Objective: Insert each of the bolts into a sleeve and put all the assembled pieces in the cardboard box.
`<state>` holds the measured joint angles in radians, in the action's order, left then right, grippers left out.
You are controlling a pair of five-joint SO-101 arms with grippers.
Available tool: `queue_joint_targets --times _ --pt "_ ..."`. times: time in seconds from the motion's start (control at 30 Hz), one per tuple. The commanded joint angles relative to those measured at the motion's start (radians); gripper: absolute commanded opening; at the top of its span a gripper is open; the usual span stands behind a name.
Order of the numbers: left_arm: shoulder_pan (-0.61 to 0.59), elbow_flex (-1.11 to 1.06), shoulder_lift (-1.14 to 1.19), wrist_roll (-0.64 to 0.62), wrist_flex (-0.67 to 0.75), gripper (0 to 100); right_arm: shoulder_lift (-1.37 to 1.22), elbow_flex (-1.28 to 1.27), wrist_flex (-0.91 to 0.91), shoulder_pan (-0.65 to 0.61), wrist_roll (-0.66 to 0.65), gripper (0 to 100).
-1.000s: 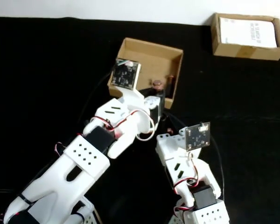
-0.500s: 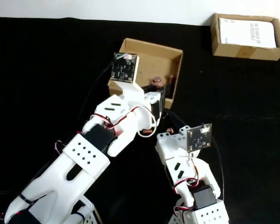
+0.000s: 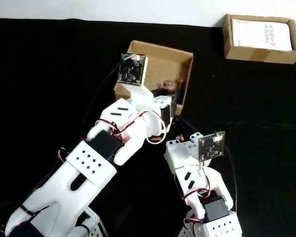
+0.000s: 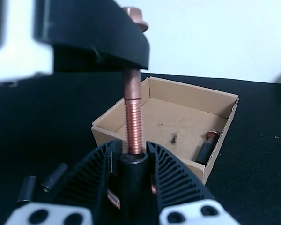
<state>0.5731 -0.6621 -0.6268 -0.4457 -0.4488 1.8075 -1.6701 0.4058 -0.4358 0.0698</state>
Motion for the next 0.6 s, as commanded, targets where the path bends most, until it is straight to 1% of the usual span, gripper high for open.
queue_joint_targets --times 0.0,0.37,0.57 --pt "0.012 0.065 -0.015 -0.003 -0.002 1 0.013 -0.114 -0.030 0.013 -0.003 0.7" --pt "-0.005 0.062 -0.015 -0.002 -0.048 1 0.013 -0.111 -0.030 0.016 -0.005 0.7" --pt "0.004 0.024 -0.015 -0.006 -0.054 1 0.013 -0.111 -0.030 0.062 -0.005 0.7"
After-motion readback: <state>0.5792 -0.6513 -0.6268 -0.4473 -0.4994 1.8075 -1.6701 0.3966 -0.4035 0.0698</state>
